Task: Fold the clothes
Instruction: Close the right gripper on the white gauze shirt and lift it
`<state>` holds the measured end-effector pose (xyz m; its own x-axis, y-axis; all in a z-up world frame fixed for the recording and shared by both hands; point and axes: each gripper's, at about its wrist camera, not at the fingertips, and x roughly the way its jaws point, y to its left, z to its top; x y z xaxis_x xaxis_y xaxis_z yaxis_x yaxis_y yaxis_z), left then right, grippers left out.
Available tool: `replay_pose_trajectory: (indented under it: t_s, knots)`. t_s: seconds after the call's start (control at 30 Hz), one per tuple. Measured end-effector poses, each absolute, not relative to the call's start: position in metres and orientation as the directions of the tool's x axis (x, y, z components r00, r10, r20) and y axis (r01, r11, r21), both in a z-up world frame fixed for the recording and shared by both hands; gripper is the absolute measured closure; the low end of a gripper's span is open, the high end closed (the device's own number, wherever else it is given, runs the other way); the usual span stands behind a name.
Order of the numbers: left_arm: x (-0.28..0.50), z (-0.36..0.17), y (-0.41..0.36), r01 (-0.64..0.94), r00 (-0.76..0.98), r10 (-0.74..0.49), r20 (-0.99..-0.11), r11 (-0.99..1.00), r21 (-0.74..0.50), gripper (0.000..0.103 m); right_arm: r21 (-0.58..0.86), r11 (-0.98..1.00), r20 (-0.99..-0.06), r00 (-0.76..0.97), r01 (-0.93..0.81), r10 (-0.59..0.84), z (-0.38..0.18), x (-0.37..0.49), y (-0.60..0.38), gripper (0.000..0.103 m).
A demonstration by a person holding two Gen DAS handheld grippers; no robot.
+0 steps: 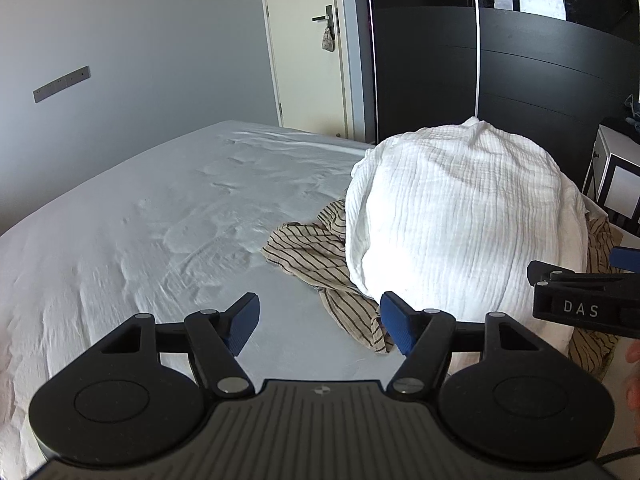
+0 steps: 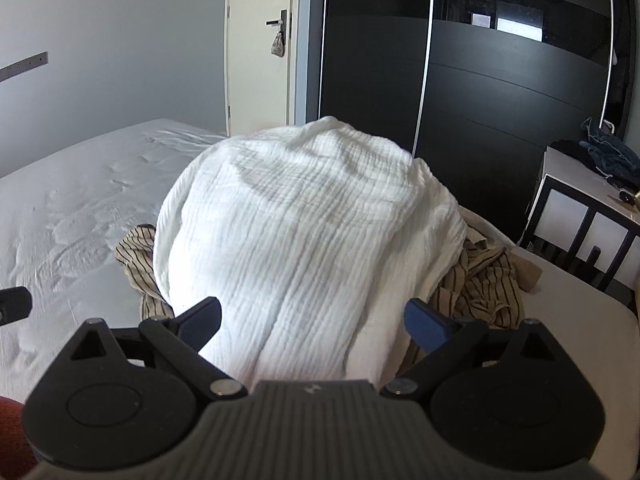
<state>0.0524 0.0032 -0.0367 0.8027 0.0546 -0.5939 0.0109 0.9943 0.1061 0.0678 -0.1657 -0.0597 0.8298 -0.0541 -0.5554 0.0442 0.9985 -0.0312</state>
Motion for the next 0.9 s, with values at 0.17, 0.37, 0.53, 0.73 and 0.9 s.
replay_pose_trajectory:
  t_s: [0.17,0.37,0.53,0.73,0.9]
  knots:
    - [0.059,-0.043,0.011,-0.016,0.788,0.083,-0.609,0.993,0.114,0.024,-0.039,0.998,-0.576,0.815,0.046,-0.060,-0.076,0.103,-0.173,0.006]
    - [0.064,-0.046,0.035,-0.081,0.767,0.119,-0.631,0.993,0.088,0.024,-0.088,0.996,-0.599,0.799,0.001,-0.053,-0.084,0.148,-0.166,0.027]
    - [0.063,-0.046,0.051,-0.111,0.761,0.130,-0.636,0.991,0.070,0.024,-0.130,0.991,-0.622,0.781,-0.035,-0.055,-0.089,0.169,-0.160,0.041]
    - [0.056,-0.044,0.064,-0.133,0.761,0.137,-0.634,0.990,0.053,0.024,-0.125,0.991,-0.595,0.803,-0.053,-0.032,-0.064,0.152,-0.154,0.095]
    - [0.047,-0.037,0.077,-0.167,0.765,0.160,-0.624,0.985,0.049,0.024,-0.109,0.989,-0.526,0.850,-0.102,0.030,-0.028,0.134,-0.138,0.099]
